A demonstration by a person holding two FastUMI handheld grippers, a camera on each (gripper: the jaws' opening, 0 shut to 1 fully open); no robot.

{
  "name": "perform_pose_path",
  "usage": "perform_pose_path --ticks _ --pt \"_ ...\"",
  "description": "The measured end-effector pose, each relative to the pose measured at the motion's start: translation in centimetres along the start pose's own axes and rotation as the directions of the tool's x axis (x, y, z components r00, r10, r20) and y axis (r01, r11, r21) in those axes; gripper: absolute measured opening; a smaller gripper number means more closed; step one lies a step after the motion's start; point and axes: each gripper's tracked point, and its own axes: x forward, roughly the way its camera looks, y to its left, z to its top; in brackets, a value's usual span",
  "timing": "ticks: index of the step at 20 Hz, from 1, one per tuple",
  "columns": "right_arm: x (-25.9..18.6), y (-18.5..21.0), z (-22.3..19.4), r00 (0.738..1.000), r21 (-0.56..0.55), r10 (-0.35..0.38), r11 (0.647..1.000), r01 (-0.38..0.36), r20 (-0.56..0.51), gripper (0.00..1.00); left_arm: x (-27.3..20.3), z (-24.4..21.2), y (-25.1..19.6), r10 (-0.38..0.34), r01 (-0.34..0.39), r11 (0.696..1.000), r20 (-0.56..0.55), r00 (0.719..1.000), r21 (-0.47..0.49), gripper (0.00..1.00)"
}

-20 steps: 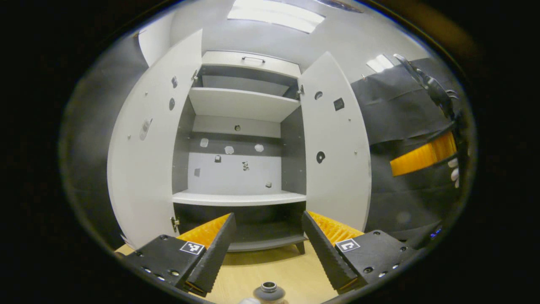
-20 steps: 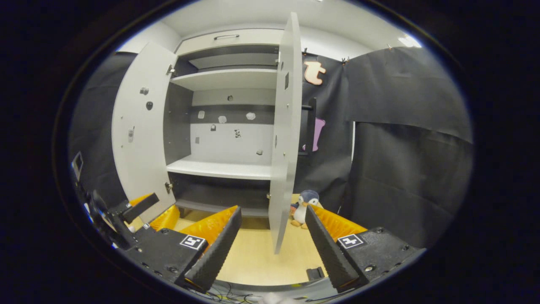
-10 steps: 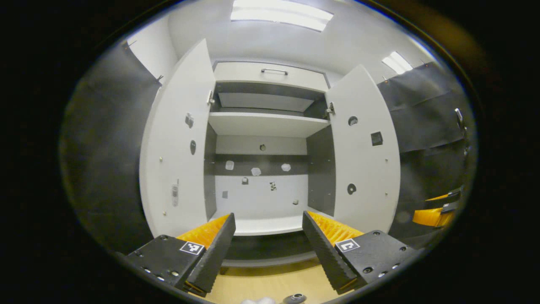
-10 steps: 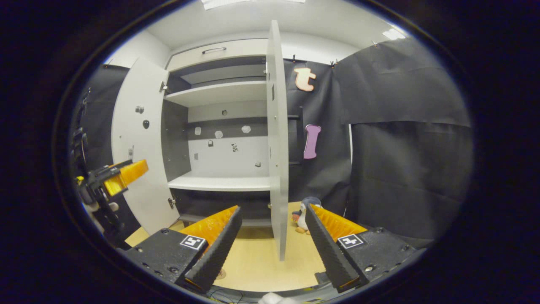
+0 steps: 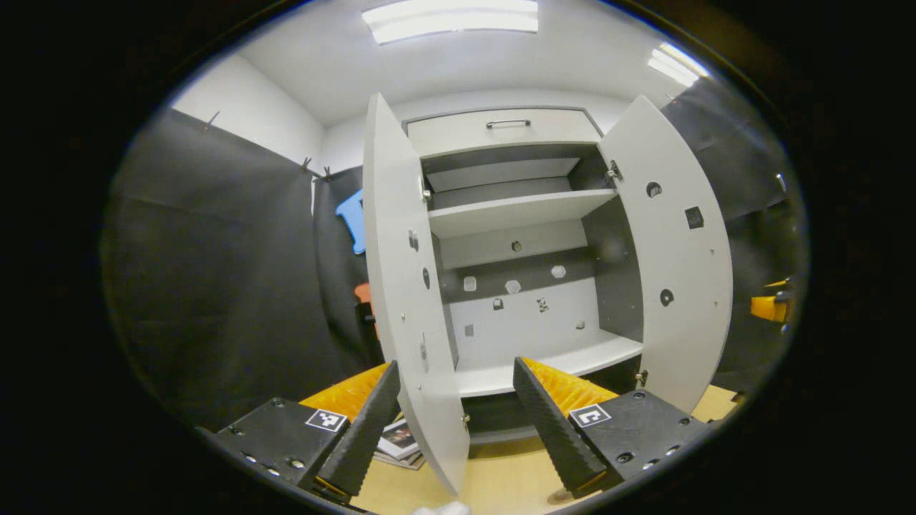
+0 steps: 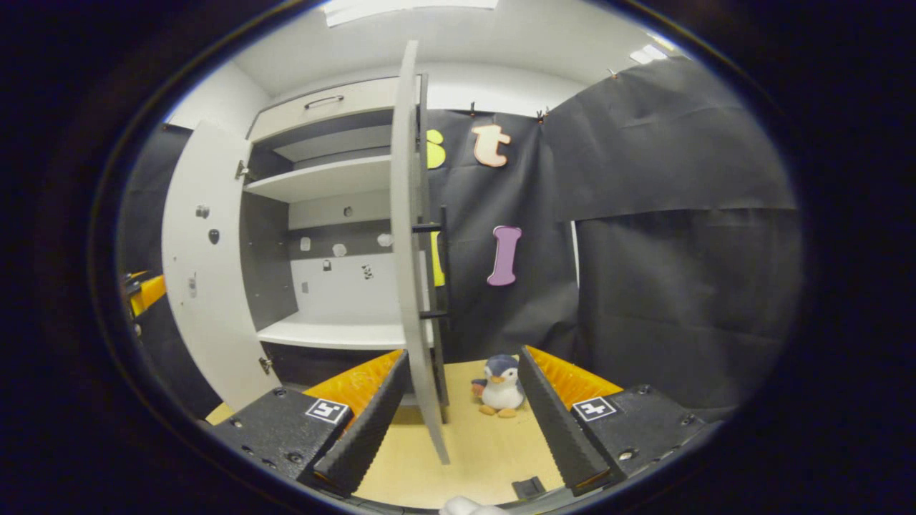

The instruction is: Grasp the bottle in the cabinet with the left hand and place it on the coaster, then close the right door with the right hand and the left door with the left hand.

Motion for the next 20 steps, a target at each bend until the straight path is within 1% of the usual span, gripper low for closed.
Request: perform_pose_path --ticks 2,5,6,7,9,10,12,16,18,20 --pt "1.4 -2.3 1.2 1.000 -0.004 -0.011 1.000 0.011 0.013 0.99 -1.0 -1.0 -1.4 -0.008 0.007 0.999 -0.031 0.999 -0.033 0.97" --pt "3.7 -5.3 3.0 1.000 -0.010 -0.001 1.000 0.002 0.024 0.99 -1.0 -0.9 -3.1 0.011 -0.015 0.998 -0.051 0.999 -0.061 0.97" --pt "4.5 -6.3 3.7 1.000 -0.015 0.000 1.000 0.001 0.030 0.99 -1.0 -0.7 -3.9 0.006 -0.010 0.997 -0.055 0.998 -0.071 0.98" --pt "5.3 -7.6 4.2 0.999 -0.021 0.000 1.000 0.001 0.035 0.97 -0.9 -0.5 -4.7 0.010 -0.015 0.996 -0.057 0.998 -0.082 0.98" --pt "6.9 -9.5 5.4 0.999 -0.031 0.008 1.000 -0.006 0.047 0.99 -0.7 0.2 -5.7 0.034 -0.039 0.995 -0.053 0.998 -0.089 0.97" --pt "7.8 -10.4 5.8 0.999 -0.032 0.015 0.999 -0.013 0.051 0.97 -0.6 0.4 -6.4 0.040 -0.046 0.995 -0.060 0.997 -0.088 0.98" --pt "9.7 -11.8 6.3 0.998 -0.034 0.039 0.999 -0.038 0.044 0.99 -0.4 0.4 -8.4 0.028 -0.034 0.996 -0.076 0.997 -0.086 0.97" --pt "13.1 -13.3 6.5 0.994 -0.032 0.104 0.994 -0.103 0.024 0.99 -0.9 0.3 -10.5 0.071 -0.079 0.994 -0.095 0.993 -0.078 0.97" --pt "14.0 -13.1 6.1 0.990 -0.022 0.142 0.990 -0.142 -0.003 0.99 -1.1 0.1 -10.9 0.094 -0.101 0.993 -0.107 0.990 -0.060 0.97" --pt "15.1 -12.1 6.1 0.985 -0.010 0.172 0.985 -0.173 -0.017 0.99 -1.4 -0.2 -11.0 0.104 -0.109 0.993 -0.112 0.988 -0.044 0.97"
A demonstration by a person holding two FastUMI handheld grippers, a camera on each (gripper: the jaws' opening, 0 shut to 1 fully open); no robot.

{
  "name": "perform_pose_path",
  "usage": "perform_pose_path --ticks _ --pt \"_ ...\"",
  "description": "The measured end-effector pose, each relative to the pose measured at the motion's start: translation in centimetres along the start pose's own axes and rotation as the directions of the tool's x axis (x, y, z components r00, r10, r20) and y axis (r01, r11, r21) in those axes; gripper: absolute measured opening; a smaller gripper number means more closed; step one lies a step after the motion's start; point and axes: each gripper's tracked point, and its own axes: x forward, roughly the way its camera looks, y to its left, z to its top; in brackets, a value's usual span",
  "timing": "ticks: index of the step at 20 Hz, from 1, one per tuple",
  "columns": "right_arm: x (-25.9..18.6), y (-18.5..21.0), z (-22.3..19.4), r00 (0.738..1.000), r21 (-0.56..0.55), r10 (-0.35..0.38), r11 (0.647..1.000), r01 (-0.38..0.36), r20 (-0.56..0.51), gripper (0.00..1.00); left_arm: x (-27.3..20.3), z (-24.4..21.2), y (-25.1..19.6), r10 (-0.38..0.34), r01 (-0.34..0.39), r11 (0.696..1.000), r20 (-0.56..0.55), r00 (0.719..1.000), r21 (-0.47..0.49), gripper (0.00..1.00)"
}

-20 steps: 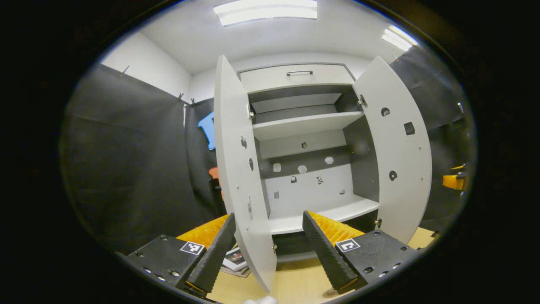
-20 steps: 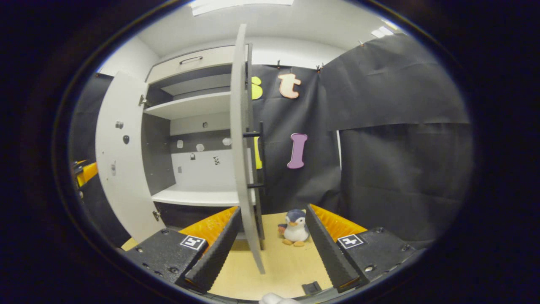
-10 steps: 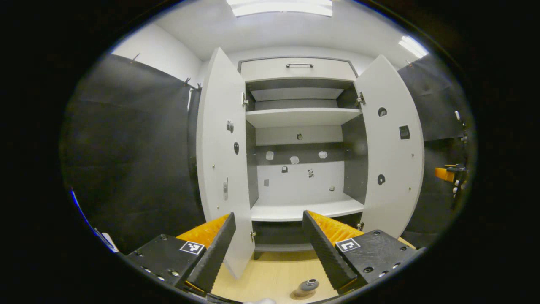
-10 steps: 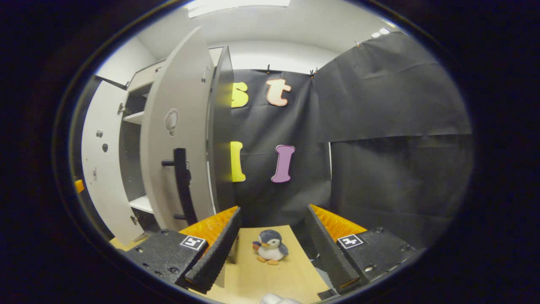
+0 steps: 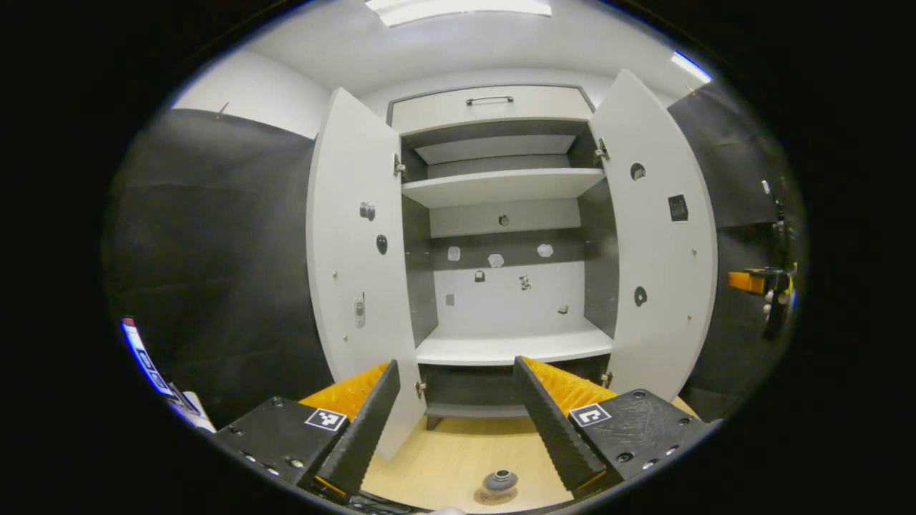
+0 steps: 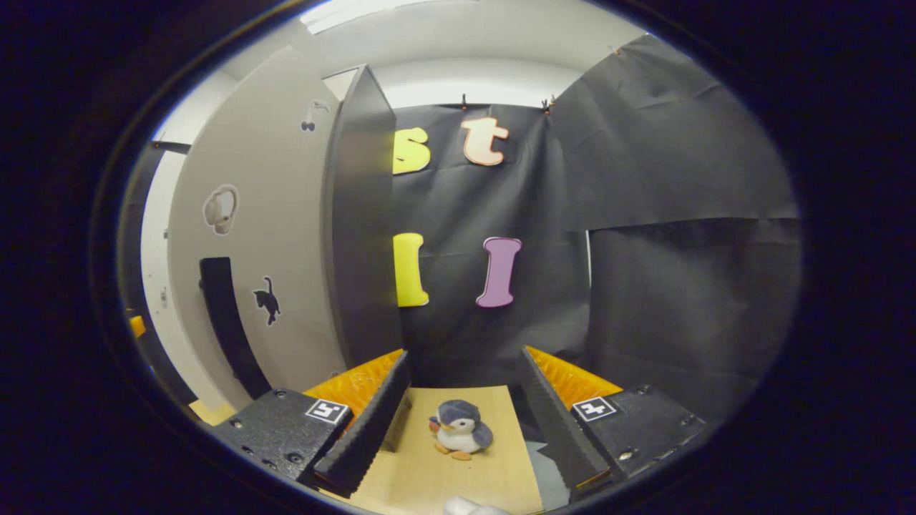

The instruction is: Grasp the bottle in the cabinet with the left hand and place it on the coaster, then close the right door with the right hand and the left door with the left hand.

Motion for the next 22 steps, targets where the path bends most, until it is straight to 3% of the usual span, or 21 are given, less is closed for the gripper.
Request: perform_pose_path --ticks 9,12,17,22 --pt "0.7 10.5 2.2 0.990 -0.056 0.125 0.991 -0.121 0.071 0.96 0.6 -2.3 4.4 -0.006 0.005 0.999 -0.024 1.000 -0.052 0.98" --pt "0.4 11.1 2.5 0.993 -0.106 0.078 0.992 -0.069 0.083 0.93 0.9 -3.1 6.9 -0.007 0.005 0.998 -0.031 0.999 -0.059 0.97" --pt "-0.1 12.1 2.4 0.998 -0.084 0.021 0.996 -0.016 0.059 0.94 1.6 -3.5 9.7 -0.030 0.028 0.997 -0.029 0.999 -0.076 0.98" --pt "0.1 17.0 1.7 0.998 -0.086 0.054 0.995 -0.050 0.040 0.94 2.0 -3.5 12.0 -0.039 0.037 0.995 -0.016 0.999 -0.090 0.97"
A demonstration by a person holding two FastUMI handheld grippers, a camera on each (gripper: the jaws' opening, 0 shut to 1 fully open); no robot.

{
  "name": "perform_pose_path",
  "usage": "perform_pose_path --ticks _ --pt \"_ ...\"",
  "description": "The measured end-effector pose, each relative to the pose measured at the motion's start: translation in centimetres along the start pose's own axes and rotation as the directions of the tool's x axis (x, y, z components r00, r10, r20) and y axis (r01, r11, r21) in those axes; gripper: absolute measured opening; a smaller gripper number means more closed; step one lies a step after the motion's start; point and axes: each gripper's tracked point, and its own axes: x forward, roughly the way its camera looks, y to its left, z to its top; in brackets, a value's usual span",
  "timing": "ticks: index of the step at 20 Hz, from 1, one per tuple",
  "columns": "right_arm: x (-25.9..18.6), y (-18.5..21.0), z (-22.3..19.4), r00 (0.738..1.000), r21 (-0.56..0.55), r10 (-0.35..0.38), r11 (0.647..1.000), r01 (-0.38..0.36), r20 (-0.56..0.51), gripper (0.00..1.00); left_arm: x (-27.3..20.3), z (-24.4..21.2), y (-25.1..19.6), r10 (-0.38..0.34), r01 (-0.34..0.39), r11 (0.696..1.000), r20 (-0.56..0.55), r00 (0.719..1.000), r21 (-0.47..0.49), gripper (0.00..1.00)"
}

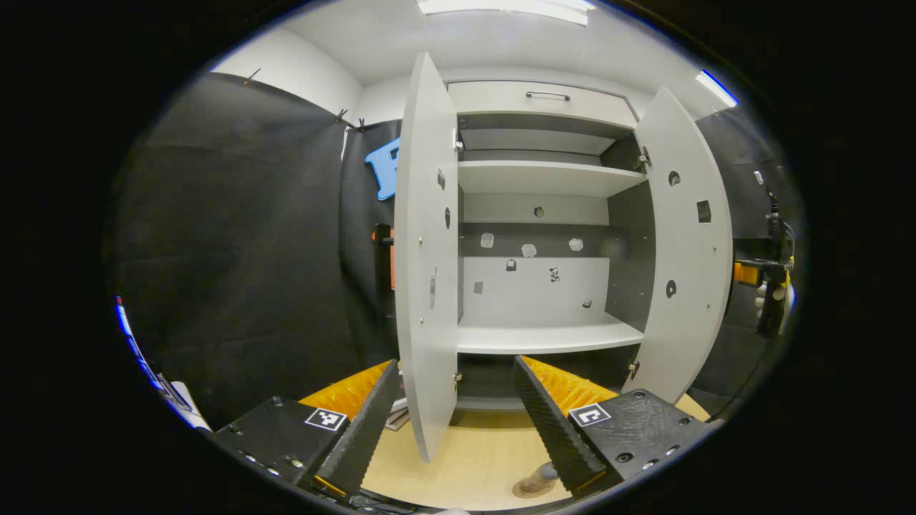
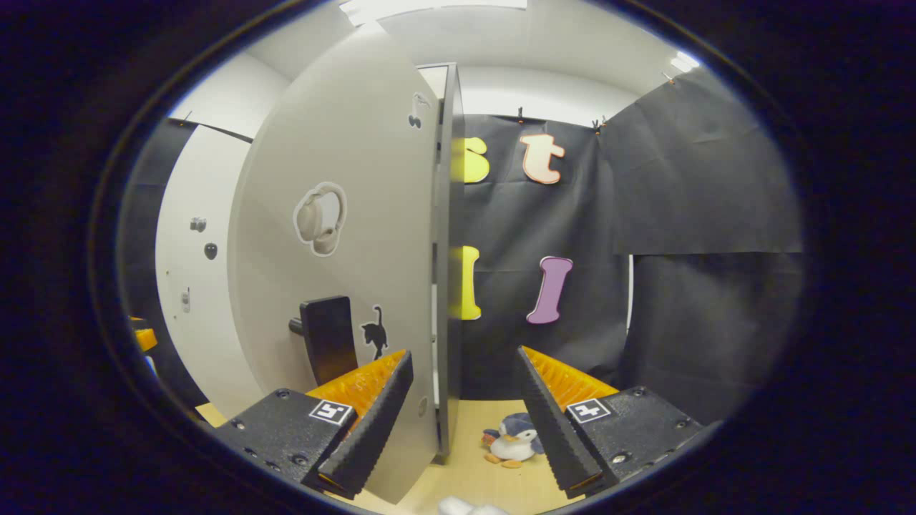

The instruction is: Grasp the bottle in the cabinet with the left hand and place it on the coaster, then close the right door with the right hand and the left door with the left hand.

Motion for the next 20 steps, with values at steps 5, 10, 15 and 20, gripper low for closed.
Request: perform_pose_path --ticks 5,10,15,20 --pt "0.7 3.3 0.2 1.000 -0.015 0.001 1.000 0.000 0.021 0.94 0.0 -0.2 2.1 0.005 -0.005 1.000 -0.005 1.000 0.015 0.98" --pt "1.5 5.2 0.3 1.000 -0.002 0.009 1.000 -0.009 0.017 0.94 -0.3 -0.2 3.4 0.015 -0.015 1.000 -0.005 1.000 0.020 0.97" --pt "1.9 8.5 0.0 0.997 -0.020 0.074 0.997 -0.074 0.013 0.94 -0.2 -0.3 4.3 0.015 -0.015 1.000 -0.006 1.000 0.017 0.97" --pt "0.9 11.5 0.1 0.993 -0.065 0.113 0.992 -0.110 0.041 0.94 0.3 -0.2 5.0 0.021 -0.020 0.999 -0.007 1.000 0.050 0.97"
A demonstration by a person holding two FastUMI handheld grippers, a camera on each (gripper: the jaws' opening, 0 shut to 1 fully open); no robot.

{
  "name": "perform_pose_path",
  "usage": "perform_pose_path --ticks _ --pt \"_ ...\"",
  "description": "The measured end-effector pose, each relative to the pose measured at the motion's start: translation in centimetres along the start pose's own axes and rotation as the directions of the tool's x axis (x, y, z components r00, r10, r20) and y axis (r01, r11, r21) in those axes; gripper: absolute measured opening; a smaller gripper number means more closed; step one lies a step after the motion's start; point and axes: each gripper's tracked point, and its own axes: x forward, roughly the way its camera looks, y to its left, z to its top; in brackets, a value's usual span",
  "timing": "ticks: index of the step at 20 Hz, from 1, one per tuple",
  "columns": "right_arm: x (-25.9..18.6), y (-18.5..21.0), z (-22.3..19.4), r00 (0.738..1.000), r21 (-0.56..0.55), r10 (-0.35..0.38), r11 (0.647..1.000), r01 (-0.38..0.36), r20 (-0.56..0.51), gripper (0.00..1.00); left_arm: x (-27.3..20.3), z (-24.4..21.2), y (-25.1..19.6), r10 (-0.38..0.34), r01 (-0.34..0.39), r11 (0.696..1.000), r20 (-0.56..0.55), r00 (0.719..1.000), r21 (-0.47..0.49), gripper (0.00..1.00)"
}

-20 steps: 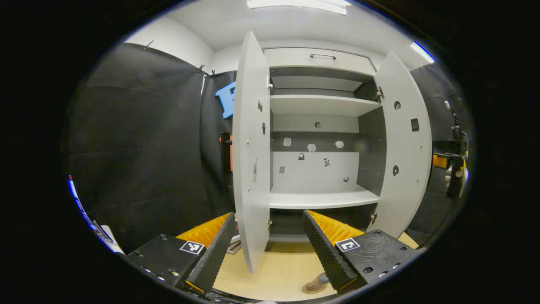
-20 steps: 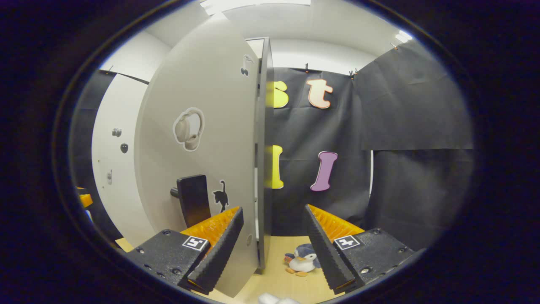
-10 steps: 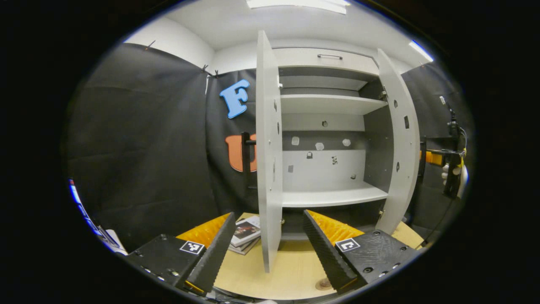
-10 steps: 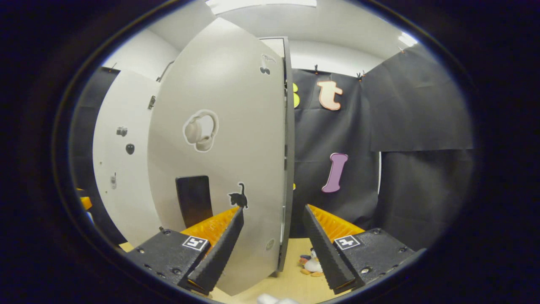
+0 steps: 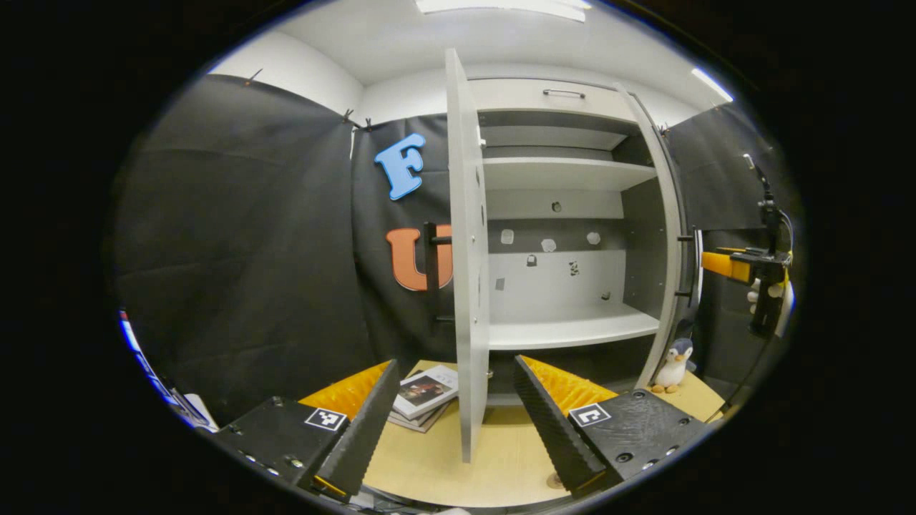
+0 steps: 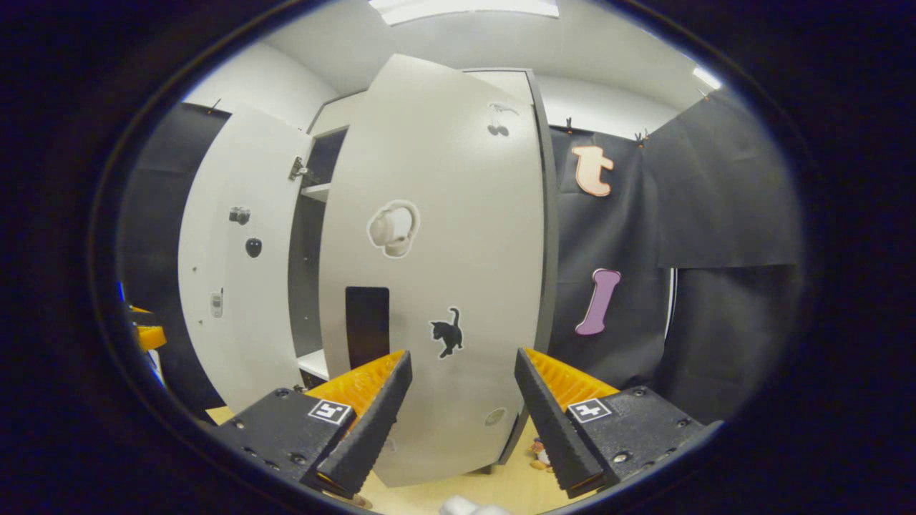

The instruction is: Grasp the bottle in the cabinet with the left hand and place it on the coaster, then close the right door with the right hand and the left door with the left hand.

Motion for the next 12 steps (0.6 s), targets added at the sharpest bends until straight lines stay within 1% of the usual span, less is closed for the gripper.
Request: perform_pose_path --ticks 2,4,6,7,9,12 --pt "-0.5 0.8 -0.3 1.000 -0.001 -0.002 1.000 0.002 -0.004 0.97 0.4 0.2 -0.1 -0.012 0.012 1.000 0.005 1.000 -0.001 0.97" --pt "-1.2 1.1 -0.3 1.000 0.006 -0.025 1.000 0.025 0.002 1.00 0.7 0.4 0.2 -0.013 0.013 1.000 0.012 1.000 -0.001 0.97" --pt "-2.0 1.8 -0.8 1.000 0.004 -0.029 1.000 0.029 0.001 0.99 1.1 0.6 0.9 -0.008 0.008 1.000 0.019 1.000 0.001 0.98" --pt "-2.4 2.2 -1.3 1.000 0.001 -0.028 1.000 0.028 -0.012 1.00 1.3 0.7 1.5 0.001 -0.001 1.000 0.022 1.000 0.005 0.98" --pt "-3.4 2.8 -2.0 0.999 0.006 -0.028 1.000 0.028 -0.028 0.99 2.0 1.1 3.2 0.023 -0.024 1.000 0.035 0.999 0.019 0.97" --pt "-4.9 3.4 -3.6 0.997 0.026 -0.045 0.999 0.046 -0.061 0.99 3.3 1.9 6.5 0.066 -0.069 0.997 0.054 0.996 0.045 0.97"
